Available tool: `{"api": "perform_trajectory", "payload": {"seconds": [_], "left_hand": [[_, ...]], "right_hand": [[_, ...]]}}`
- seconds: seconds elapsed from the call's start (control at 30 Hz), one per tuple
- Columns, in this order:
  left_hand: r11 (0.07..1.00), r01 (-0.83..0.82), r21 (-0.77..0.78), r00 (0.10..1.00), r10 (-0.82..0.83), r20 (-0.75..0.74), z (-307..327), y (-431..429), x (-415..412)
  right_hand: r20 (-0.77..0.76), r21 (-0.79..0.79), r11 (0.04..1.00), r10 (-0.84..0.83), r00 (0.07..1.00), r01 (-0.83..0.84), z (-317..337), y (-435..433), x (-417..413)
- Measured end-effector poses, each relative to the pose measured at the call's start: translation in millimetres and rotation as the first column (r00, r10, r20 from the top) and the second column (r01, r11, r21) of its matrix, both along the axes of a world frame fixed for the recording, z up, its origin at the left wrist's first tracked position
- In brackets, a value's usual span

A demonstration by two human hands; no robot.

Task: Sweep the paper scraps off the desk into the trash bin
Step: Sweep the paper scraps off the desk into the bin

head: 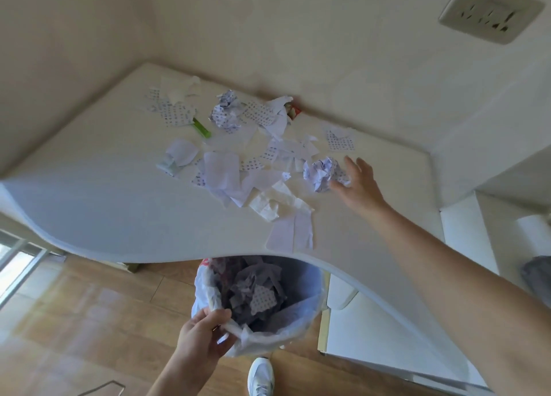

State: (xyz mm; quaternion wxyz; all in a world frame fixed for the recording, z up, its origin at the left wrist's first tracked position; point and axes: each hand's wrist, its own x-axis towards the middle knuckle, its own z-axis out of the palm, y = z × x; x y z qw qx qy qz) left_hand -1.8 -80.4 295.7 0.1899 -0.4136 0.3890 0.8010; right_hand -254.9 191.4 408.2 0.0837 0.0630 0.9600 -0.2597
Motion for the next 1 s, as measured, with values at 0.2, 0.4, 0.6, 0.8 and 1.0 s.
{"api": "perform_trajectory", "payload": {"seconds": [0.2, 0.4, 0.6, 0.8, 1.0], "left_hand": [[1.000, -0.013, 0.023, 1.000, 0.013, -0.004, -4, 3, -8], [0.997, -0.079, 0.017, 0.997, 0.079, 0.001, -7, 14, -18], [0.997, -0.075, 0.019, 0.997, 0.074, 0.005, 3, 12, -22], [0.998, -0.060, 0.009, 0.998, 0.060, 0.017, 11, 3, -19], [0.999, -0.052, 0.002, 0.999, 0.052, 0.006, 13, -10, -15]], "right_hand": [[0.138, 0.082, 0.977, 0.185, 0.973, -0.197, 6, -16, -62], [0.231, 0.197, 0.916, 0.303, 0.925, -0.349, -30, -36, -41], [0.234, 0.202, 0.859, 0.424, 0.875, -0.470, -36, -48, 12], [0.182, 0.180, 0.810, 0.530, 0.828, -0.558, -31, -74, 85], [0.240, 0.069, 0.674, 0.705, 0.668, -0.736, -24, -99, 138]]}}
